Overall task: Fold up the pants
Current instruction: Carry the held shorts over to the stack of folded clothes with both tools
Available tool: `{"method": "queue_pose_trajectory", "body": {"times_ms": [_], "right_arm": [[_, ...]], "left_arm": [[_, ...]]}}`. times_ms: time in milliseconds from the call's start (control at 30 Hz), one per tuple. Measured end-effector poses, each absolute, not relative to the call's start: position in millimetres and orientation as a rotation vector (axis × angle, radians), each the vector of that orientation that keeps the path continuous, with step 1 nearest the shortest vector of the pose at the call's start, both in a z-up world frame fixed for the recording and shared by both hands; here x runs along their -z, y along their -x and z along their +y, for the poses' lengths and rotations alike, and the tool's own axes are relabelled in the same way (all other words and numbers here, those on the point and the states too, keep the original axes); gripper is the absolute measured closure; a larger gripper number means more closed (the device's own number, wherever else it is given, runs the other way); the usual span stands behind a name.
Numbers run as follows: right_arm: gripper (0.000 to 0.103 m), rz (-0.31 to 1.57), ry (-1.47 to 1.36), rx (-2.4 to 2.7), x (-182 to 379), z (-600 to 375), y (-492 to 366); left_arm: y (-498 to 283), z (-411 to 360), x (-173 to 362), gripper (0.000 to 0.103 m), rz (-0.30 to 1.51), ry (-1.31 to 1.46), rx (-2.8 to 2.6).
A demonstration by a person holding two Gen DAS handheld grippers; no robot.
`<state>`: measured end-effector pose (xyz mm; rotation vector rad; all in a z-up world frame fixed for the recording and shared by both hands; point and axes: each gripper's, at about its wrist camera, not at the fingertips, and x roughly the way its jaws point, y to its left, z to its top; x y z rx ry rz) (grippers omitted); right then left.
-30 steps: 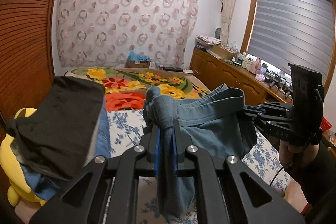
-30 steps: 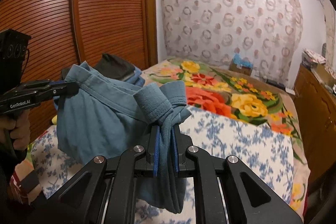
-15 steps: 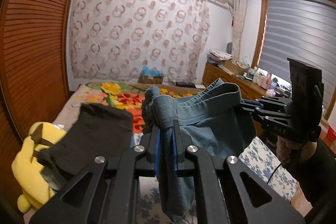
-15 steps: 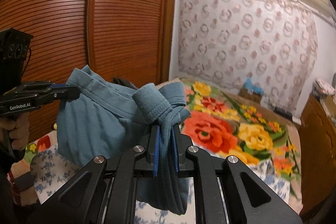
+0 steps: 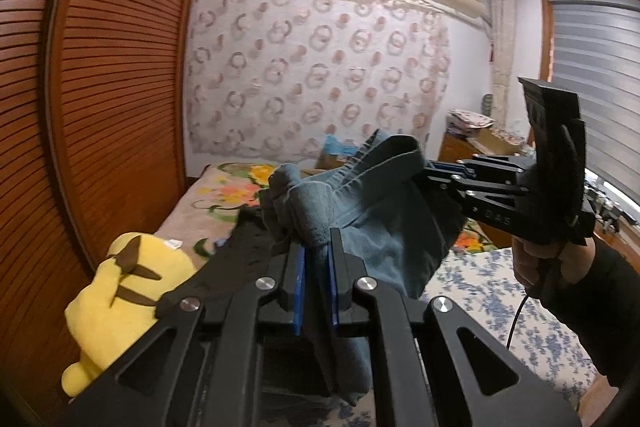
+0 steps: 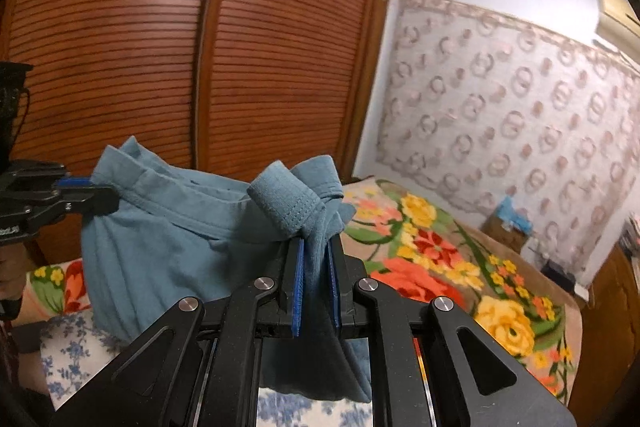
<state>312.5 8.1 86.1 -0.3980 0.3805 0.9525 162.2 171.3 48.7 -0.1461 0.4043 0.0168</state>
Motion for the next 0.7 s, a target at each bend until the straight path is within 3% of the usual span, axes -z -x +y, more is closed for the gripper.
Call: {"method": "queue_pose_trajectory", "body": {"times_ms": [700], "right_arm": [[0.092,0.477,0.469,-1.068,-36.1,138.0,-338.7]], "left_arm": [[-152.2,195.2,-8.3,0.095,0.496,0.18,-0.183]]}}
